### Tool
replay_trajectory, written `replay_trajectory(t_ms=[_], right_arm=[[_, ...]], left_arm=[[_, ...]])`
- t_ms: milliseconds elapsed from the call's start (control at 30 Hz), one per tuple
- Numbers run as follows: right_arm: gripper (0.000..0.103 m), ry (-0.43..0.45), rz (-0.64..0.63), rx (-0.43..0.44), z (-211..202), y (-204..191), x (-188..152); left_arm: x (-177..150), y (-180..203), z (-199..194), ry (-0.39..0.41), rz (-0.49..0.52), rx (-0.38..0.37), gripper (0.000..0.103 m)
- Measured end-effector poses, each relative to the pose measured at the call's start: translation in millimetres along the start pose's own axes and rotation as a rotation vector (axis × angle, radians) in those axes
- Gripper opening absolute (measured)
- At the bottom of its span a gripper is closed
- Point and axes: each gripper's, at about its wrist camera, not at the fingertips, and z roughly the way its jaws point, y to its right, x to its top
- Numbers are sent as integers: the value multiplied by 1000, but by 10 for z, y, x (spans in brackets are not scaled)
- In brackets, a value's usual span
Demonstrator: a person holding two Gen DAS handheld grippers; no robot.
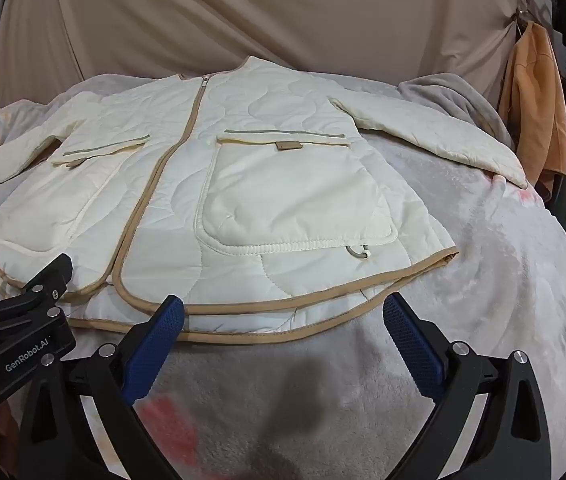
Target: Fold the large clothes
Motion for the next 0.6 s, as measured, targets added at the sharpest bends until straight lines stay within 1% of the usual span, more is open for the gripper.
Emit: replay_trajectory(t_ms=[33, 600], right_arm=[[98, 0, 0, 0, 1, -3, 1], [98, -1, -6, -5, -19, -6, 6]], left_arm=[[3, -7, 12, -12, -4, -8, 98], [-11, -19, 58, -19, 1, -9, 98]])
